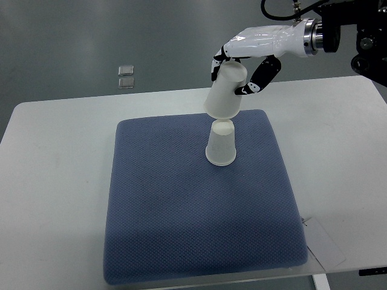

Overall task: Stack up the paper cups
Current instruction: 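Lower the held cup onto the inverted cup on the blue pad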

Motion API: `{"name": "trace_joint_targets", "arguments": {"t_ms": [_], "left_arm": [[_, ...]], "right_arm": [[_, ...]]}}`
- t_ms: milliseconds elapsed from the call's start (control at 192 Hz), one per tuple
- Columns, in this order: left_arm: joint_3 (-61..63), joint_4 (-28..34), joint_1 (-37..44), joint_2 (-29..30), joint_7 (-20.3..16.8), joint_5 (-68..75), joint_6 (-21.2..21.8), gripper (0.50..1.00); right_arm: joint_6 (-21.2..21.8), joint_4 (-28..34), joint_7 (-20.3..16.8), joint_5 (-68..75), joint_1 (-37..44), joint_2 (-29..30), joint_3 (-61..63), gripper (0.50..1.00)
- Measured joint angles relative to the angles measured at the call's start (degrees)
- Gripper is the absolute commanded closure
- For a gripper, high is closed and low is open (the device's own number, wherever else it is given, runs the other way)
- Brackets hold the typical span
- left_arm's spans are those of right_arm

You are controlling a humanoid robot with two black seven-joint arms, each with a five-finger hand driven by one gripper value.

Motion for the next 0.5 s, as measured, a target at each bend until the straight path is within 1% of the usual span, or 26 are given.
{"name": "trace_joint_targets", "arguments": {"t_ms": [501], "left_arm": [[0.0,0.0,0.0,0.0,0.0,0.0,0.0,0.5]], "right_arm": [[1.3,0.0,-0.3,-1.5,-1.0,2.3,-2.1,1.0]]}}
